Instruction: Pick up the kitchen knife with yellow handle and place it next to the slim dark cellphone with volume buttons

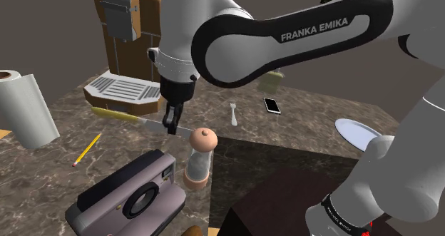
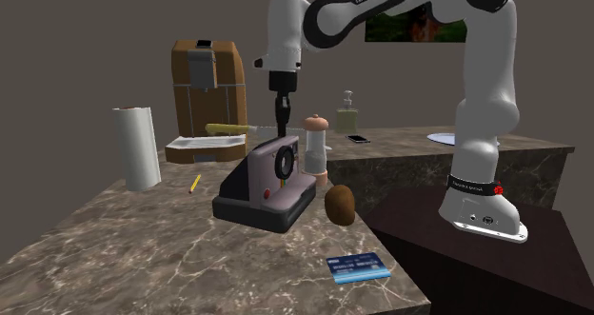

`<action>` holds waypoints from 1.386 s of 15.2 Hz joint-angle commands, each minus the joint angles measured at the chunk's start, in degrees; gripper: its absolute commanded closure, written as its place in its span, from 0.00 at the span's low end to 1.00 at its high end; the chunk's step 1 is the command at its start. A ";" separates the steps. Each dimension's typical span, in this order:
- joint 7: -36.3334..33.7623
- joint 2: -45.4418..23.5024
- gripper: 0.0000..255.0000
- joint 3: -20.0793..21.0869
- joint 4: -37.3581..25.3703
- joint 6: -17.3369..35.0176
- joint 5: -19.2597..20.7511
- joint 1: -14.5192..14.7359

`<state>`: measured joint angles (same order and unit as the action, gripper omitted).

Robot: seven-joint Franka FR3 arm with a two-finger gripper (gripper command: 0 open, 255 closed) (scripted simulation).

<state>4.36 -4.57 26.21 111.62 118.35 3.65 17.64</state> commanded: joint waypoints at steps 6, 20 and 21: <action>6.37 2.74 1.00 -2.51 1.23 -1.10 -1.77 -3.11; 25.80 2.56 1.00 -11.74 0.82 -1.06 -3.09 -12.74; 27.07 2.14 1.00 -12.36 0.30 -1.17 -3.08 -13.40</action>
<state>30.01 -1.78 14.51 112.71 117.34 0.48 4.93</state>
